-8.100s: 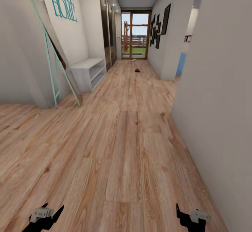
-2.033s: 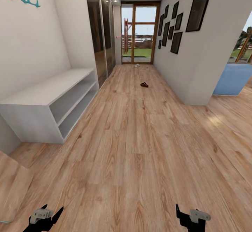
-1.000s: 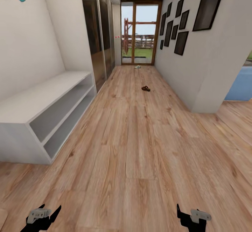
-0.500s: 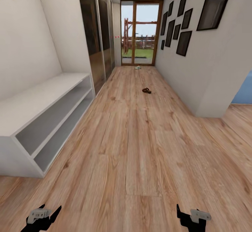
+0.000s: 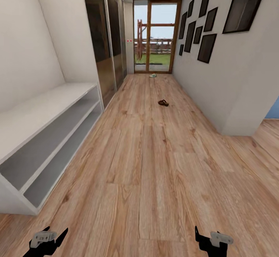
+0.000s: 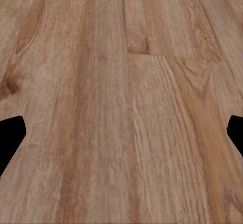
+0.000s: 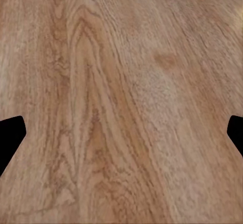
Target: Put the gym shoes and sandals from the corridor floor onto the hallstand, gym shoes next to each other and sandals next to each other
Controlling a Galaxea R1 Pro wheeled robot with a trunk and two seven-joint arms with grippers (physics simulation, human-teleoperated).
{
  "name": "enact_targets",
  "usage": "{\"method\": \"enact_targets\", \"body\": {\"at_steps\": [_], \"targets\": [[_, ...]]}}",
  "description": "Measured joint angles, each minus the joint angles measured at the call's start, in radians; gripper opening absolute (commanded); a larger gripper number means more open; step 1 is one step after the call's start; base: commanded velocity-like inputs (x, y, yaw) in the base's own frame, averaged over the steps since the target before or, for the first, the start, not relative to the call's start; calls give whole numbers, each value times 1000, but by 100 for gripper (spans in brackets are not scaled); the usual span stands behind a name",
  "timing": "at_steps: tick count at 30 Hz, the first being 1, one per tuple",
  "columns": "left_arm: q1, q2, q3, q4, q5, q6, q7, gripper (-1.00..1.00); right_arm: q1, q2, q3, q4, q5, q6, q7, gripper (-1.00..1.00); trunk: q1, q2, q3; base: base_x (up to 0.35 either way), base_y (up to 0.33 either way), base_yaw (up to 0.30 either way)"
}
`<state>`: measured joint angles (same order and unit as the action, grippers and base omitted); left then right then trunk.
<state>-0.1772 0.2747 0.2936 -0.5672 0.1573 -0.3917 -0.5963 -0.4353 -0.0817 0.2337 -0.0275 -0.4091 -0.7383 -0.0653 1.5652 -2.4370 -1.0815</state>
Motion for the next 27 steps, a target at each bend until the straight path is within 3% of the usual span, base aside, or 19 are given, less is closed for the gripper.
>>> {"method": "enact_targets", "body": {"at_steps": [27], "targets": [[0,0,-1,0,0,0,0,100,0,0,0,1,0,0,0,100,0,0,0,332,-88,0]]}}
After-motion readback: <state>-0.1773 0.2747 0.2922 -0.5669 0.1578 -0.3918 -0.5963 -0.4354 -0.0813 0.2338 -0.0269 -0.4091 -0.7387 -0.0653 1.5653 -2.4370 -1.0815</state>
